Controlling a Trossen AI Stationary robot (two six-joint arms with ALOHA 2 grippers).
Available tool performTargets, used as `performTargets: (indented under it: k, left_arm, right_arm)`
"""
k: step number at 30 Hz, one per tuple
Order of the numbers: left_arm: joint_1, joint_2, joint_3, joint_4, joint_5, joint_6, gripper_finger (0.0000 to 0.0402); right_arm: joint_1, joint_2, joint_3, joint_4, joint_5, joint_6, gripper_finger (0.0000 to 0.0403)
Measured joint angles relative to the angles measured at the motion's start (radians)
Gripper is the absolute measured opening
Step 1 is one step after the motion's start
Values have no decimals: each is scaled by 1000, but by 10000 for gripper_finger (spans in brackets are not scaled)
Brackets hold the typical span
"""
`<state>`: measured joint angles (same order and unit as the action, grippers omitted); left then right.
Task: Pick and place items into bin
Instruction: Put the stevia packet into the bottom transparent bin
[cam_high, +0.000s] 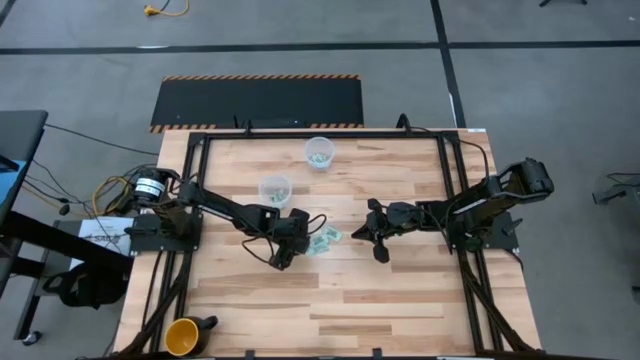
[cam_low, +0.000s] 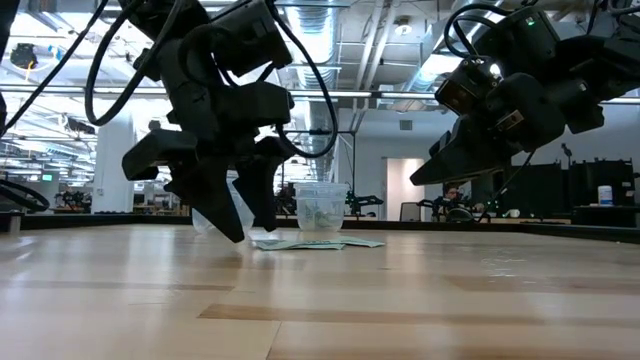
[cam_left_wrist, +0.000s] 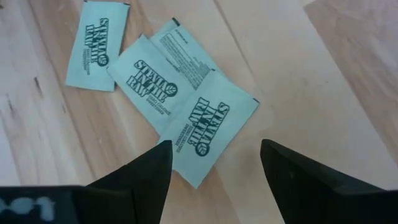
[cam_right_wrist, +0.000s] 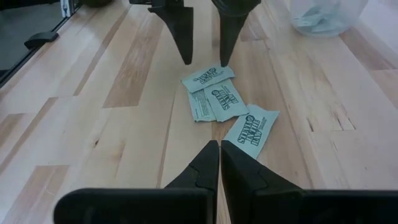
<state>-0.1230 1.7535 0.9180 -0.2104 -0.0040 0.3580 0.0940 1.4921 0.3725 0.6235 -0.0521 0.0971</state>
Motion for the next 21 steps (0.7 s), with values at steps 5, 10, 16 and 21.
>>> performTargets:
  k: [5, 10, 16, 21]
  left_arm:
    - [0, 0, 0, -1, 0, -3, 236]
    - [0, 0, 0, -4, 0, -13, 236]
    - [8, 0, 0, -7, 38, -29, 236]
    - [25, 0, 0, -7, 46, -47, 236]
  right_arm:
    - [0, 0, 0, 1, 0, 0, 10]
    - [0, 0, 0, 1, 0, 0, 10]
    - [0, 0, 0, 2, 0, 0, 10]
    - [0, 0, 0, 6, 0, 0, 10]
